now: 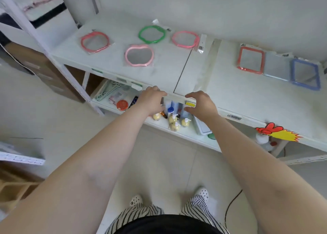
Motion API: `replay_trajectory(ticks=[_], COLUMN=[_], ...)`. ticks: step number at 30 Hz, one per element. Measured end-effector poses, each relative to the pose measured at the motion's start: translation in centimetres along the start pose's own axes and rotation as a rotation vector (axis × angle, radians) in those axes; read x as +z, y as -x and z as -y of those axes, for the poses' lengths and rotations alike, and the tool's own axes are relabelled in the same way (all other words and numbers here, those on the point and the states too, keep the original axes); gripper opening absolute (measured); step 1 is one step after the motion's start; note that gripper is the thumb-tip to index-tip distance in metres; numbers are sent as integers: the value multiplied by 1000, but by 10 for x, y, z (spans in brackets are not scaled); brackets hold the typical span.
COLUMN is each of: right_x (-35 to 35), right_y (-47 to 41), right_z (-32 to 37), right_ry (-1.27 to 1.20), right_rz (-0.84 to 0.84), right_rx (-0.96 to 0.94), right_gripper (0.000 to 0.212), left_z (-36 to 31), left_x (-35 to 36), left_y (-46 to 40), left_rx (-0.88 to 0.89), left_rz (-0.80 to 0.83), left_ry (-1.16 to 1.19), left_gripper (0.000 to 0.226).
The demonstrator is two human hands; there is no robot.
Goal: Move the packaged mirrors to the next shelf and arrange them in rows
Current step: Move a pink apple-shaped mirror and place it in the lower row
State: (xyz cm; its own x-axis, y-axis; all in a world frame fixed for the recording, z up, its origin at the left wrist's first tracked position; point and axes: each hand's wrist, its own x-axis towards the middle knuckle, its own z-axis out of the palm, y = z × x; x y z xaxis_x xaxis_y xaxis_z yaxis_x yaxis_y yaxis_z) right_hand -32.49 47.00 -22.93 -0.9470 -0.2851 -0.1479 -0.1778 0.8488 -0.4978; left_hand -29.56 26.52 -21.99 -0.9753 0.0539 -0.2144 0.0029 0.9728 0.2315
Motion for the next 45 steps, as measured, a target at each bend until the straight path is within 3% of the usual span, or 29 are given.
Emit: replay_trajectory(ticks=[10,15,24,32,45], right_x=[54,62,61,61,86], right_y=[-9,-43,-135,-197,-271], right_z=[120,142,155,163,204], right_ry=[79,127,140,133,45], right_rz=[21,19,2,22,-135], right_rx=[-65,-65,-124,-51,272], right_gripper=[45,48,49,49,46], left_z=[127,147,183,220,302], left_x=[-34,-50,-69,-73,-104], left_y=[43,19,-50,-110,-225], left_rx=[-46,-29,-68,-62,239], left_rz=[-49,-72,-19,21,96], left_ry=[-29,-51,-98,-101,-266], left_gripper=[48,42,59,57,47])
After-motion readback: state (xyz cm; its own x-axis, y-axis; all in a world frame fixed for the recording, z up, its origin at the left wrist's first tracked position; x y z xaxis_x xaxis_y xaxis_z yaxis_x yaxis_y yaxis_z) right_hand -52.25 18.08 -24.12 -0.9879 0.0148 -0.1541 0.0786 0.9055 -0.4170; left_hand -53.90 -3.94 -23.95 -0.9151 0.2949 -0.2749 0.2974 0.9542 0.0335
